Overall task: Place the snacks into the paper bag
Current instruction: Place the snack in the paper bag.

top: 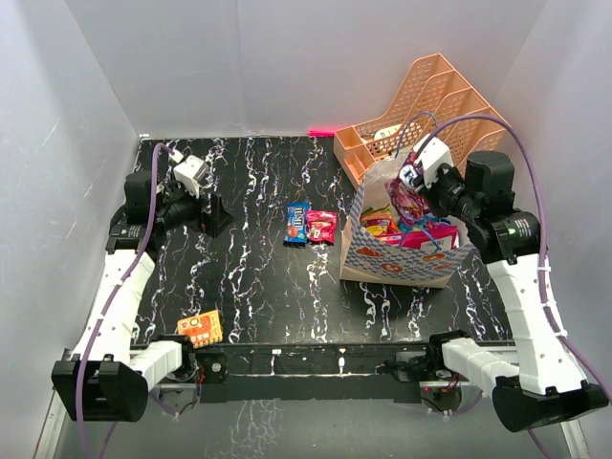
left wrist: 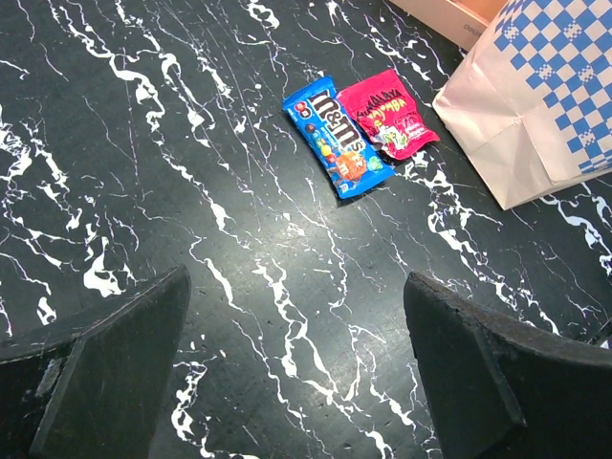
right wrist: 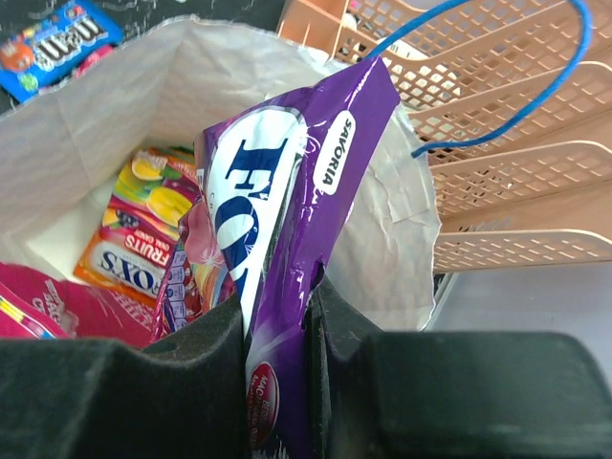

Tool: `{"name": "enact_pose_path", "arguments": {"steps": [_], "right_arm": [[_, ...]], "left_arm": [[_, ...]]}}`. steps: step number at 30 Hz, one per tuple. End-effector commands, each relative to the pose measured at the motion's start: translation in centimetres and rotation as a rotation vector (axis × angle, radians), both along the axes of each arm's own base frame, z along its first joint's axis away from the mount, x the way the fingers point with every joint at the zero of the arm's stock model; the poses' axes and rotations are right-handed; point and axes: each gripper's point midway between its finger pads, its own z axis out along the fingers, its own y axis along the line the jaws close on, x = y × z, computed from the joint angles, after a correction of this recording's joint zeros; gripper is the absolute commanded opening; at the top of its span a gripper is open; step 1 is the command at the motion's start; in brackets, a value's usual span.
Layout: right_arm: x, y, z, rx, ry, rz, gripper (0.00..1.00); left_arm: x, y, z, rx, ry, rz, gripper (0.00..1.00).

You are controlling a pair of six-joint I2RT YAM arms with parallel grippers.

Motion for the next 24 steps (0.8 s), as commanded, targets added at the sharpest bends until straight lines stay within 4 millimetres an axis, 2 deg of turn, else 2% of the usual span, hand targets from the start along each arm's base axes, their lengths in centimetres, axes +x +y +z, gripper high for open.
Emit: {"name": "enact_pose_path", "arguments": {"steps": [1, 4, 7, 12, 16, 18, 21, 24], "right_arm": [[0.5, -0.7, 1.2, -0.111, -0.115, 0.040, 0.16], [1.3, -1.0, 0.5, -0.161, -0.117, 0.044, 0.16], [1.7, -0.5, -0.8, -0.215, -0.090, 0.114, 0.16], [1.5, 1.6, -2.6, -0.204, -0.043, 0.239, 0.17], [1.4, 2.9, -2.8, -0.149, -0.040, 0.289, 0.18], [1.8, 2.6, -3.4, -0.147, -0.028, 0.260, 0.20], [2.9, 1.0, -4.6, -0.185, 0.004, 0.160, 0.25], [3.2, -0.1, -5.4, -0.209, 0.033, 0.098, 0.38]], "left_arm": [[-0.1, -0.1, 1.0, -0.002, -0.048, -0.016, 0.92], [-0.2, -0.2, 0.9, -0.006, -0.051, -0.027, 0.92], [-0.3, -0.2, 0.9, -0.001, -0.058, -0.029, 0.92], [-0.3, -0.1, 0.8, 0.012, -0.074, -0.030, 0.92], [-0.5, -0.1, 0.5, 0.015, -0.079, -0.038, 0.93], [-0.5, -0.1, 0.6, 0.017, -0.081, -0.038, 0.93], [-0.6, 0.0, 0.9, 0.021, -0.090, -0.036, 0.93], [-0.7, -0.1, 0.7, 0.022, -0.096, -0.041, 0.92]]}}
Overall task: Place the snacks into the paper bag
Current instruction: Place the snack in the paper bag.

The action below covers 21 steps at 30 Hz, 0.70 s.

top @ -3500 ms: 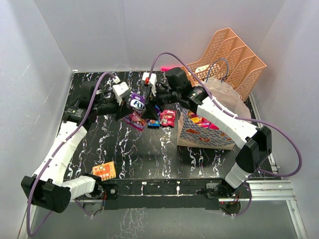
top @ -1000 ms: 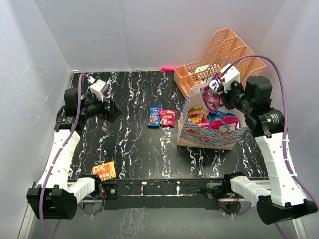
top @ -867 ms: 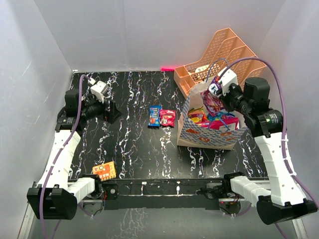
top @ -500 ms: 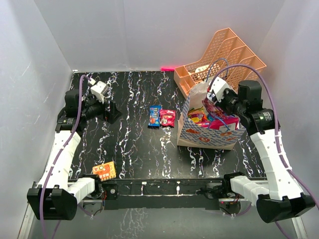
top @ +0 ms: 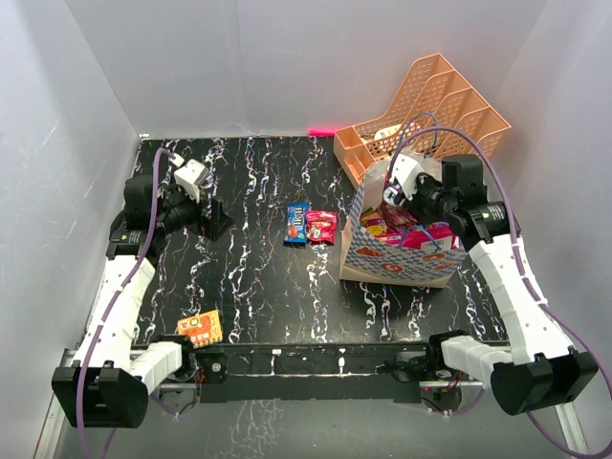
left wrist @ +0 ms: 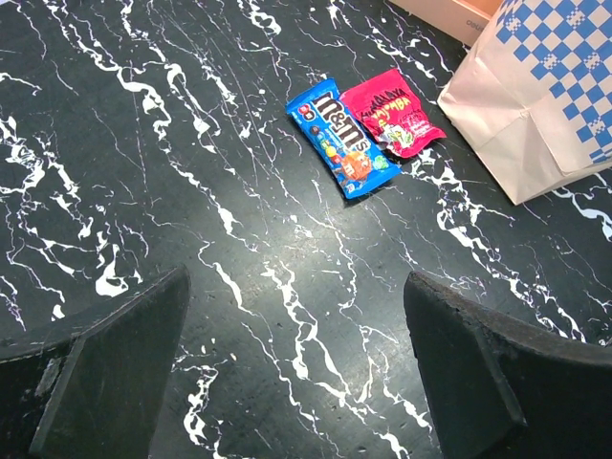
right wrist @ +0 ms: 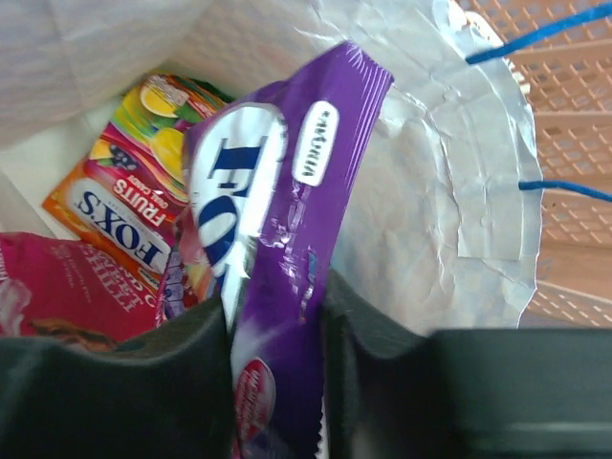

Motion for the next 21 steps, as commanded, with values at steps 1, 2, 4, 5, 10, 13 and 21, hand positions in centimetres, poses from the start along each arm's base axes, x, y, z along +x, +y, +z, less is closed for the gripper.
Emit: {"name": "enact_pose_path", "arguments": {"steps": [1, 2, 4, 5, 10, 13, 21], "right_arm": [[2.0, -1.4, 1.2, -0.020, -0.078, -0.102, 0.45], [1.9, -1.4, 1.3, -0.018, -0.079, -0.107, 0.53], [1.9, -1.4, 1.6, -0.011, -0.079, -0.110, 0.62], [1.8, -1.4, 1.9, -0.008, -0.081, -0.111, 0.66], [1.7, -0.8, 3.9, 0.042, -0.110, -0.103, 0.71], [1.4, 0.0, 5.3, 0.092, -0.117, -0.086, 0.73], [2.3, 1.9, 10.9, 0.299, -0.209, -0.101, 0.77]], "left_arm": [[-0.4, -0.2, 0.7, 0.001, -0.052, -0.026, 0.93], [-0.5, -0.2, 0.6, 0.001, -0.049, -0.027, 0.92], [-0.5, -0.2, 0.6, 0.000, -0.052, -0.031, 0.93], [-0.5, -0.2, 0.6, -0.001, -0.052, -0.033, 0.93], [-0.5, -0.4, 0.3, -0.008, -0.039, -0.043, 0.93], [-0.4, -0.5, 0.1, -0.014, -0.039, -0.040, 0.93], [0.2, -1.5, -1.4, -0.021, 0.044, -0.036, 0.90]]}}
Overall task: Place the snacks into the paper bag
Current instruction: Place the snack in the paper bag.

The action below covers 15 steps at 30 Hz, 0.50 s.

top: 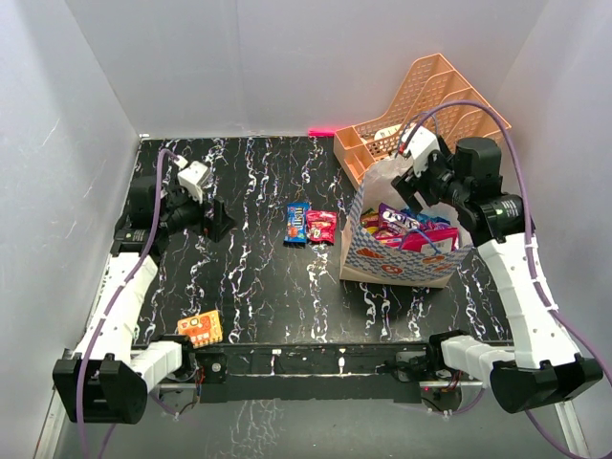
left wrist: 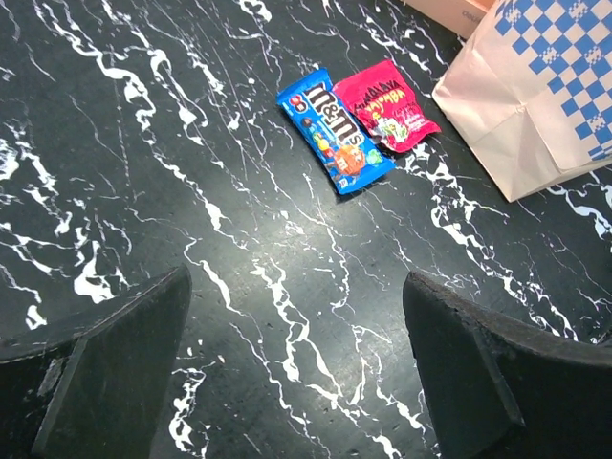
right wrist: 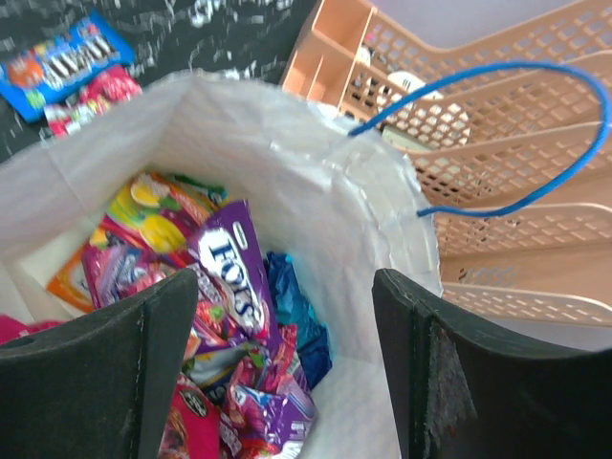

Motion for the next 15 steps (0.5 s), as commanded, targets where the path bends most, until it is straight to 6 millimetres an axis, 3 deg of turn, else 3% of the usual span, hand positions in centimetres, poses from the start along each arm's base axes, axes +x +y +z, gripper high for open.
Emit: {"name": "enact_pose_path", "arguments": {"steps": [1, 7, 9, 15], "right_arm": [[1.0, 2.2, 6.4, 0.195, -0.145, 0.019, 0.78], [1.3, 4.8, 8.4, 0.319, -0.173, 0.122, 0.78], [1.4, 5.2, 9.2, 0.344, -0.203, 0.141, 0.78], [1.7, 5.9, 9.0, 0.396, -0.192, 0.155, 0.78]], "left_arm": [[0.3, -1.4, -0.9, 0.010, 0.040, -0.033, 0.90], [1.3, -4.6, -3.4, 0.114, 0.098, -0.065, 0.90], [2.5, -5.0, -4.3, 0.140, 0.127, -0.017, 0.96], [5.4, -7.3, -7.5, 0.147, 0.184, 0.019, 0.98]]}}
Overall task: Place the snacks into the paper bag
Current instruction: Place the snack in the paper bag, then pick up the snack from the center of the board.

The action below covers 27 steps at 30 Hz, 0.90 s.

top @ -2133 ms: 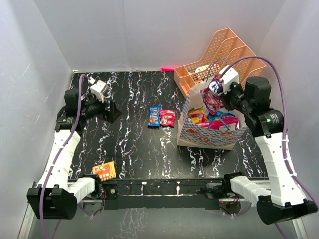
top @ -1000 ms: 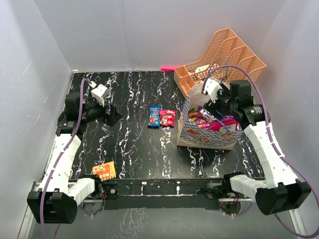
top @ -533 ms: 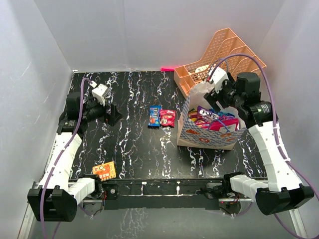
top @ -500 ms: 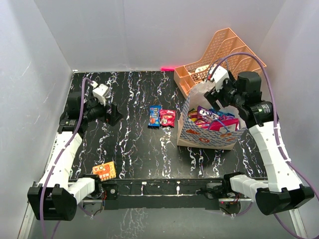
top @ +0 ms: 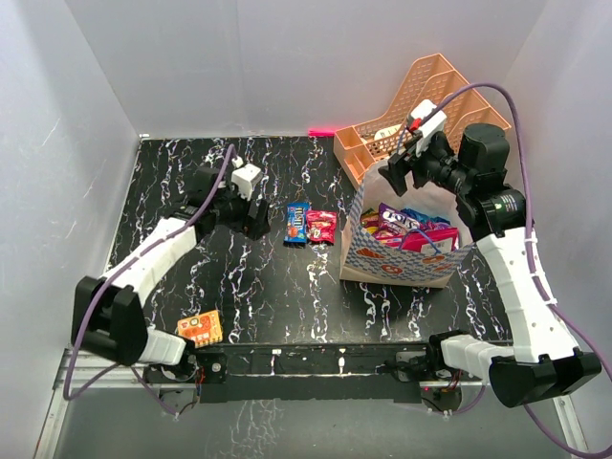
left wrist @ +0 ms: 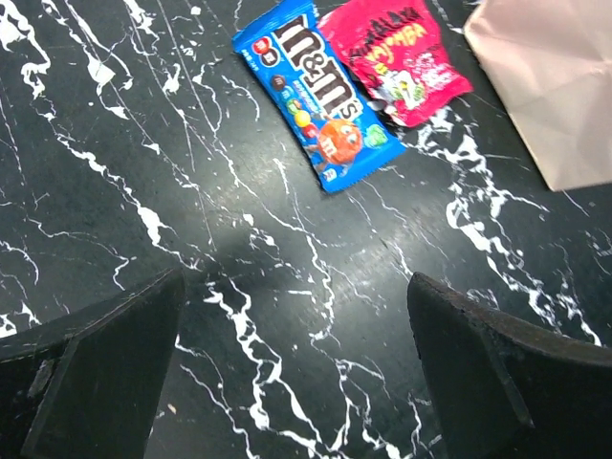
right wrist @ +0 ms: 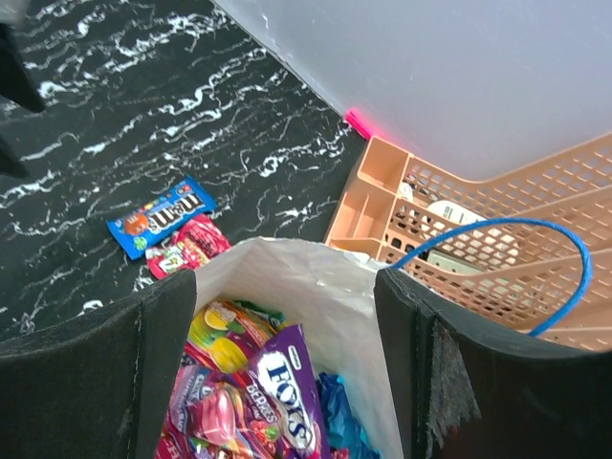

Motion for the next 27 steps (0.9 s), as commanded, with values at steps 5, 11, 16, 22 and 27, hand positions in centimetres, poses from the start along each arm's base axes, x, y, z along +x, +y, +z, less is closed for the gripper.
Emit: {"name": "enact_pose_path", "arguments": {"steps": [5, 11, 16, 22, 27], "right_arm": [[-0.3, 0.5, 2.9, 0.089, -0.080, 0.003, 0.78], [-1.5, 0.7, 2.2, 0.082, -0.049, 0.026, 0.79], [-1.6, 0.6, 2.1, 0.078, -0.045, 0.024, 0.79], [-1.9, 0.7, 2.3, 0.073, -0.044, 0.033, 0.79], [-2.0, 0.7, 2.1, 0.071, -0.038, 0.041, 0.79]], "left_arm": [[4.6, -3.3, -2.6, 0.038, -0.006, 0.048, 0.98], [6.3, -5.5, -5.0, 0.062, 0.002, 0.045, 0.98], [7.0, -7.8, -6.4, 0.100, 0.000, 0.039, 0.98], [8.8, -8.9, -8.0, 0.145, -0.002, 0.095, 0.93], [9.2, -9.9, -9.0, 0.151, 0.019, 0.079, 0.84]]}}
